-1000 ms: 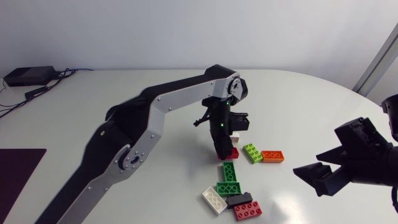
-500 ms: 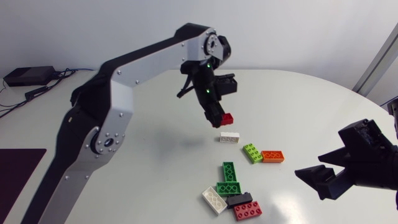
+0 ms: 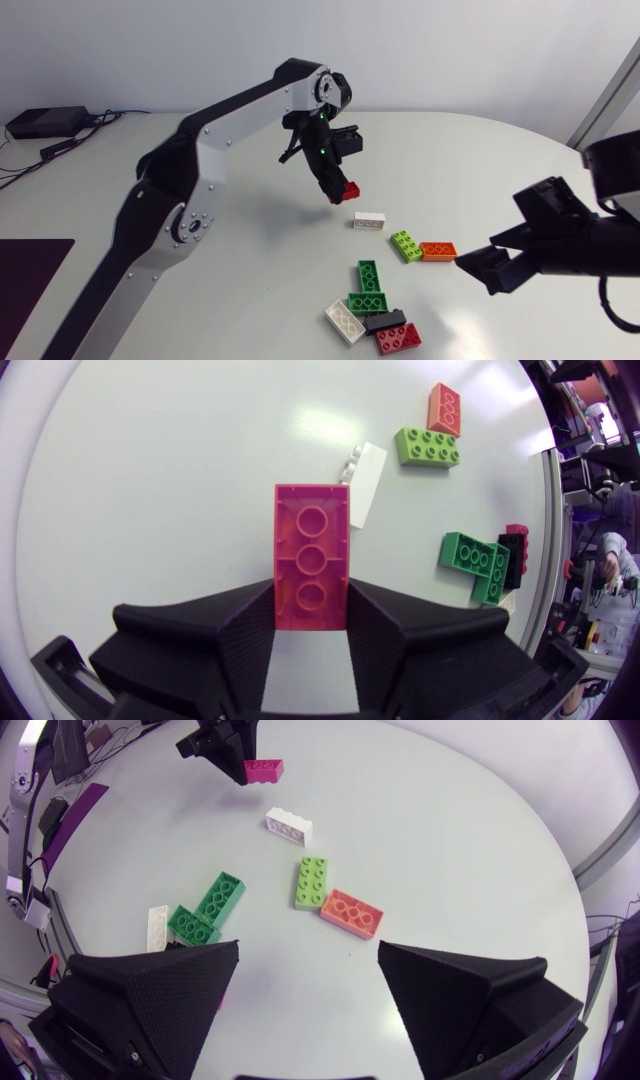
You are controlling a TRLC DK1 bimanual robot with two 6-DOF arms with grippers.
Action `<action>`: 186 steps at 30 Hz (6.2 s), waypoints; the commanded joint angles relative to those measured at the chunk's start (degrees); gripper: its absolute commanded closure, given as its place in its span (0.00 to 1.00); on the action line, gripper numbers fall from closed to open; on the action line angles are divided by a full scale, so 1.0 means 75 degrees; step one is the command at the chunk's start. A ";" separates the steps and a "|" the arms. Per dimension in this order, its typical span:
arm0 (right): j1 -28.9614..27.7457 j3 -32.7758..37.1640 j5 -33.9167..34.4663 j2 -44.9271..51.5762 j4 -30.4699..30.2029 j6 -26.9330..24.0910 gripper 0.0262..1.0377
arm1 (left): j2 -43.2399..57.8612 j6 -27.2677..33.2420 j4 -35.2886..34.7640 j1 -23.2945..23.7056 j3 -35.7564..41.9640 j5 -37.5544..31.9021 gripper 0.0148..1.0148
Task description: Sort duplo bricks by size, large to the right and small to the left
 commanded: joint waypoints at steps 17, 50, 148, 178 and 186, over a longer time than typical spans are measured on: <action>0.0634 0.0708 0.0093 0.2417 0.1173 0.0290 0.03 | -0.2432 -0.0223 0.1734 -0.1651 -0.5195 0.0210 0.79; 0.1162 0.2220 0.0058 0.4128 0.1173 -0.0354 0.03 | -0.3030 -0.0798 0.0809 -0.0936 -0.3460 0.0152 0.04; -0.0479 0.0146 -0.0223 0.2898 0.0036 -0.2440 0.04 | -0.6827 -0.0306 0.2777 -0.1323 -1.1007 0.0421 0.84; -0.1159 -0.0569 -0.0809 0.2077 -0.0069 -0.2651 0.04 | -0.3979 -0.0352 0.2496 -0.2588 -0.8945 0.0796 0.91; -0.1522 -0.0674 -0.0914 0.2124 -0.0058 -0.2944 0.04 | -0.3288 -0.0270 0.2262 -0.2741 -0.8394 0.0972 0.91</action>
